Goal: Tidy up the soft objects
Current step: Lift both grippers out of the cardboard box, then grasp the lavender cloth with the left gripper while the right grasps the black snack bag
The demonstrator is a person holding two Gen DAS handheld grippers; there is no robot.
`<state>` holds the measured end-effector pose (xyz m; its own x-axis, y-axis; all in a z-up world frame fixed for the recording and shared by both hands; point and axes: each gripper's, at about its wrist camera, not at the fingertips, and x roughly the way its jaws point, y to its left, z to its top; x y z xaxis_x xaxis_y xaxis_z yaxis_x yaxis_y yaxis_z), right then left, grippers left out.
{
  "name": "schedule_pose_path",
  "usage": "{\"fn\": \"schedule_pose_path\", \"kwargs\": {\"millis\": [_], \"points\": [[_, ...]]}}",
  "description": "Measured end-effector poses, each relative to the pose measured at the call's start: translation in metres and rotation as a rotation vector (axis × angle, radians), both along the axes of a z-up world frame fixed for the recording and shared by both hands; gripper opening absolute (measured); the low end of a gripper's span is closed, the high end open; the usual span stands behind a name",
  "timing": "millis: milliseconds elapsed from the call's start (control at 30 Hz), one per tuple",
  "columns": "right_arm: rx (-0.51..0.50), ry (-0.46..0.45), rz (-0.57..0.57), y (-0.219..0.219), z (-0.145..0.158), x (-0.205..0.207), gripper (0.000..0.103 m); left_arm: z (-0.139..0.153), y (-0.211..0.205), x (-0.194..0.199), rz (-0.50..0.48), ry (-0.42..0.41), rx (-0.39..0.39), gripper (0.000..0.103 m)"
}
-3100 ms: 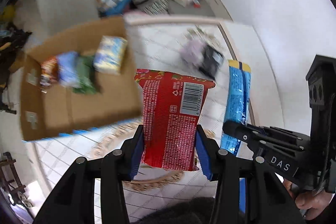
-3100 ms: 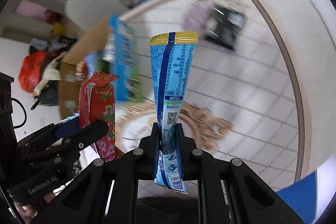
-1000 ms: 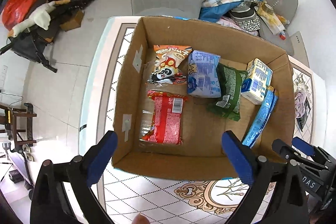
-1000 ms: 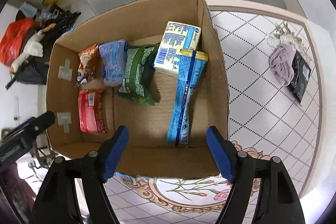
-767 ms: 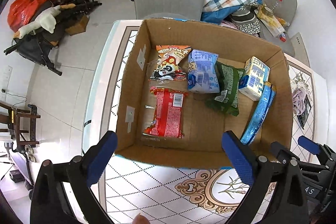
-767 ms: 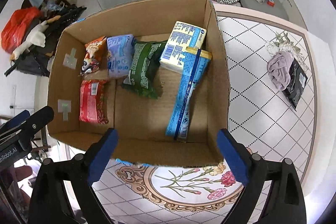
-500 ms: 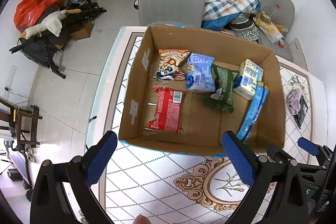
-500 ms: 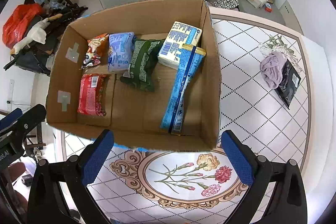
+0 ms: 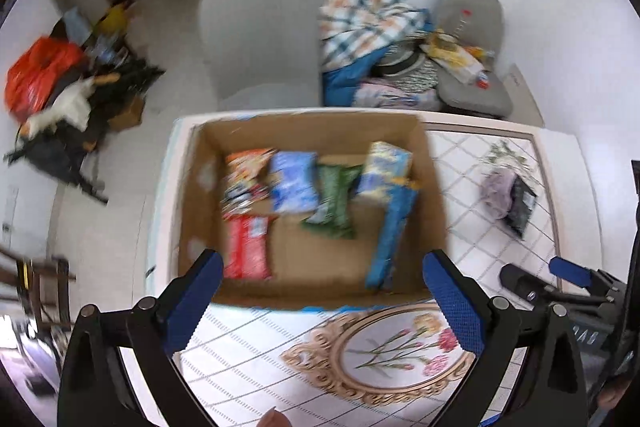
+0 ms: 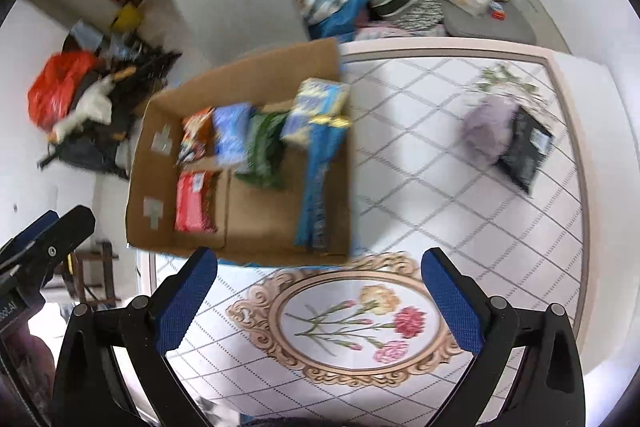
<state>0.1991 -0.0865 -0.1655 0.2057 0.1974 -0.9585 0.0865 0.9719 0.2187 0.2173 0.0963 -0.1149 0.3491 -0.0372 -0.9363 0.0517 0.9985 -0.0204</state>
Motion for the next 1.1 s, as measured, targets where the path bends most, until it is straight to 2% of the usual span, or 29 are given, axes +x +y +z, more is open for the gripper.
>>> {"fn": "schedule_pose_path", "kwargs": {"millis": [167,267,400,500,667,833,900,1000,1100], "points": [[-0.036,-0.004,-0.165,-0.099,0.0,0.01,0.103,-0.016,-0.097,0.042,-0.154,0.023,0.053,0.102],[-0.063,0.02,-0.258,-0.158,-0.015,0.023,0.103,-0.036,-0.152,0.066,-0.241,0.052,0.086,0.102],[-0.08,0.075,-0.34,-0.222,-0.052,0.045,0.103,-0.081,-0.217,0.104,-0.31,0.122,0.172,0.102],[-0.08,0.133,-0.374,-0.249,-0.086,0.061,0.103,-0.117,-0.249,0.125,-0.346,0.177,0.225,0.102],[-0.071,0.218,-0.381,-0.263,-0.14,0.079,0.103,-0.168,-0.28,0.158,-0.376,0.29,0.253,0.102],[-0.087,0.287,-0.384,-0.263,-0.194,0.103,0.103,-0.191,-0.288,0.178,-0.35,0.343,0.242,0.102],[-0.095,0.308,-0.389,-0.263,-0.209,0.108,0.101,-0.197,-0.295,0.182,-0.362,0.351,0.235,0.102],[-0.121,0.334,-0.368,-0.263,-0.224,0.108,0.092,-0.205,-0.31,0.183,-0.398,0.369,0.23,0.102],[-0.147,0.339,-0.332,-0.269,-0.224,0.1,0.088,-0.215,-0.327,0.181,-0.441,0.394,0.215,0.102]]}}
